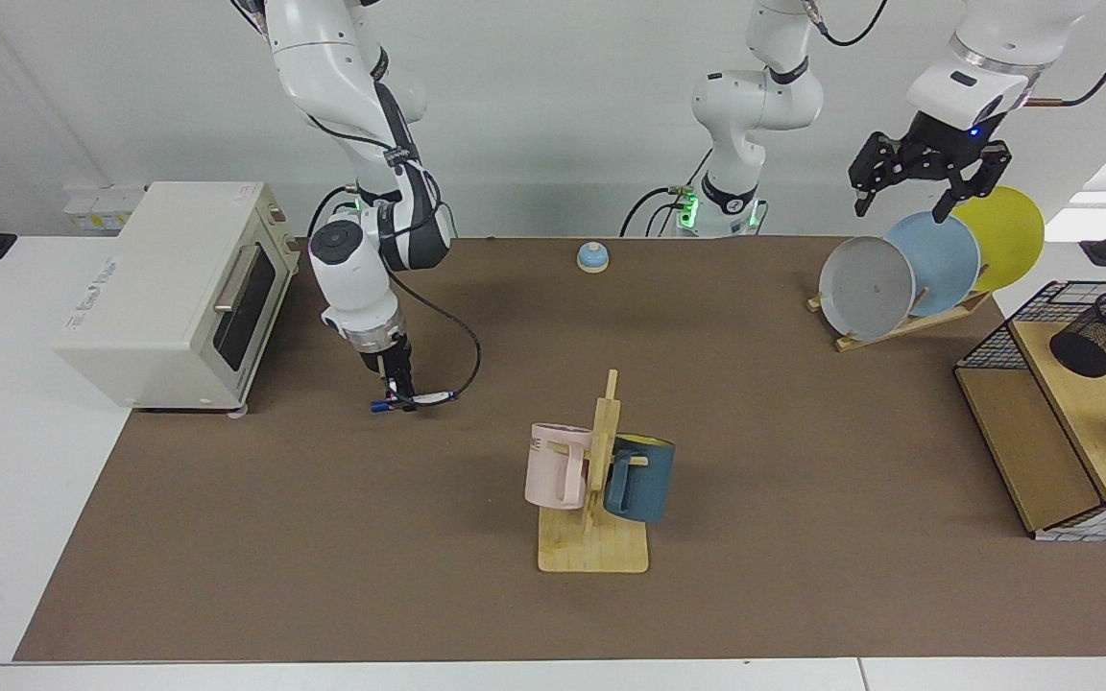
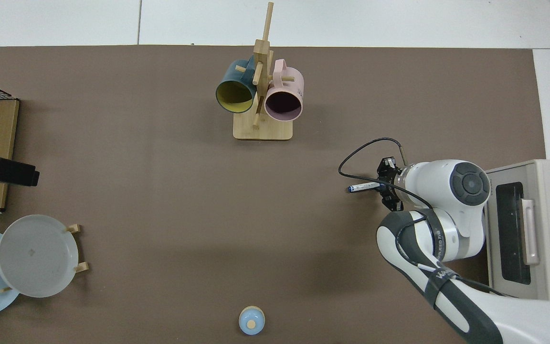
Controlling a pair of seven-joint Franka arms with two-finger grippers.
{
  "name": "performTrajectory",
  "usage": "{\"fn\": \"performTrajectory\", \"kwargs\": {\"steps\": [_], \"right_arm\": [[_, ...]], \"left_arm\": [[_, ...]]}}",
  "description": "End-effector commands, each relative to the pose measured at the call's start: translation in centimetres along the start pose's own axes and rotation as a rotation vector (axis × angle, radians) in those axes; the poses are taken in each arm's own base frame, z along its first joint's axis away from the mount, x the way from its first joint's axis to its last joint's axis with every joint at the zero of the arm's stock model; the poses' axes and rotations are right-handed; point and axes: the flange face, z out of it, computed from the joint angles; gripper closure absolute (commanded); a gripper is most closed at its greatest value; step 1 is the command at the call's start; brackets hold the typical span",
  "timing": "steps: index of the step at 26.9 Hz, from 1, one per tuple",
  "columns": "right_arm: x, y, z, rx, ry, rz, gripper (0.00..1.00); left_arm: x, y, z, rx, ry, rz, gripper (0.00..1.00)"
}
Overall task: Put markers into pen holder
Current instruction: 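Close the right gripper on the marker near its cap, then lift the marker with the right gripper while the left gripper reaches in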
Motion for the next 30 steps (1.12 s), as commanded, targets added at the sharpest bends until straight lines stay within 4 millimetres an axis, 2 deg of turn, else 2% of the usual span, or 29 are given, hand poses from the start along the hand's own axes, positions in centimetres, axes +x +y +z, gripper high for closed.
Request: {"fn": "performTrajectory", "kwargs": {"steps": [1, 11, 19, 23, 27, 29, 30], "right_arm": [[-0.3, -1.7, -4.0, -0.024, 0.0, 0.003, 1.0], [-1.0, -4.1, -11.2, -0.072, -0.009, -0.016, 1.0], [-3.5, -4.8, -19.2, -0.138, -0.037, -0.051, 1.0], [-6.8, -4.9, -21.9, -0.144, -0.069, -0.092, 1.0], [-9.7, -4.4, -22.4, -0.142, -0.099, -0.125, 1.0], [-12.3, -4.0, -22.5, -0.138, -0.102, -0.155, 1.0], [-13.0, -3.8, -22.5, -0.138, -0.101, -0.161, 1.0]], "left_arm": [[-0.4, 0.1, -0.5, 0.0, -0.004, -0.004, 0.0], [-0.3, 1.3, -0.6, -0.009, -0.003, 0.015, 0.0], [0.1, 2.7, -0.3, -0.039, 0.009, 0.084, 0.01], [0.4, 4.5, -0.4, -0.055, 0.031, 0.185, 0.01], [0.6, 6.1, -0.3, -0.079, 0.04, 0.285, 0.01], [0.6, 6.9, -0.4, -0.111, 0.049, 0.326, 0.01], [0.7, 7.2, -0.4, -0.132, 0.062, 0.337, 0.01]]}}
